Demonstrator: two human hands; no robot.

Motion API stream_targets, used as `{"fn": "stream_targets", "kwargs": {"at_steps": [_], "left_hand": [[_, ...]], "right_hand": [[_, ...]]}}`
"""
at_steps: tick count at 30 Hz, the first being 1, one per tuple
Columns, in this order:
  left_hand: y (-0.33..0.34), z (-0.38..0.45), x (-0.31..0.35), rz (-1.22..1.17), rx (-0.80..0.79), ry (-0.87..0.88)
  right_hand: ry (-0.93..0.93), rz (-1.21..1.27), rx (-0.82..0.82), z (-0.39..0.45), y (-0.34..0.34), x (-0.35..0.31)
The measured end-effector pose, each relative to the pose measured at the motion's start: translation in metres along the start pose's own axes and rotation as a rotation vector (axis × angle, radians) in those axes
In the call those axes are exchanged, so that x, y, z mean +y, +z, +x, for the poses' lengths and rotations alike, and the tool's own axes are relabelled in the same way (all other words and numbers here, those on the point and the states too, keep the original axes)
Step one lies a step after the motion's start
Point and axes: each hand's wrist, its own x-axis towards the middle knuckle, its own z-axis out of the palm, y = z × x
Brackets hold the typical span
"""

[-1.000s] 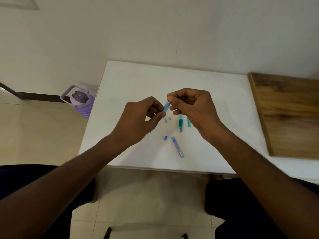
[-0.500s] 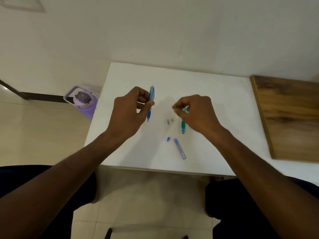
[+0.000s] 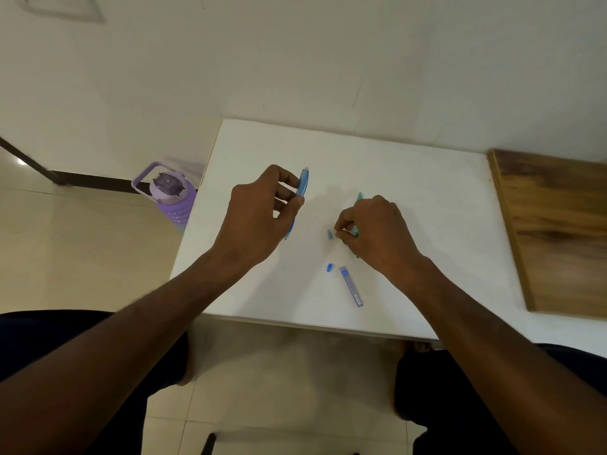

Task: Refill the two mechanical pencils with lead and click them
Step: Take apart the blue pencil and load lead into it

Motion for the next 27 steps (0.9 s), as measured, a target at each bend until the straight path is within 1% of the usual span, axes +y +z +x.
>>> {"fn": "stream_targets", "kwargs": {"at_steps": [3, 4, 5, 8, 10, 12, 18, 27], "left_hand": [[0.000, -0.001, -0.001, -0.004, -0.006, 0.013], [0.000, -0.001, 0.000, -0.010, -0.010, 0.018], [0.000, -0.001, 0.000, -0.016, -0.017, 0.022], [0.002, -0.003, 0.001, -0.021, -0.071, 0.036], [0.005, -0.004, 0.001, 0.029, -0.116, 0.065], [0.008, -0.006, 0.003, 0.060, -0.146, 0.086], [0.008, -0.005, 0.004, 0.075, -0.148, 0.104], [0.009, -0.006, 0.006, 0.104, -0.138, 0.116]], "right_hand": [[-0.022, -0.051, -0.021, 0.001, 0.001, 0.000], [-0.017, -0.029, -0.014, 0.002, 0.000, -0.001], [0.013, 0.065, 0.013, 0.003, -0.003, -0.003], [0.172, 0.568, 0.142, 0.008, -0.020, -0.010], [0.195, 0.796, 0.143, 0.009, -0.032, -0.014], [0.190, 0.914, 0.113, 0.008, -0.038, -0.016], [0.163, 0.980, 0.035, 0.004, -0.037, -0.018], [0.170, 1.023, 0.037, 0.001, -0.037, -0.016]]}}
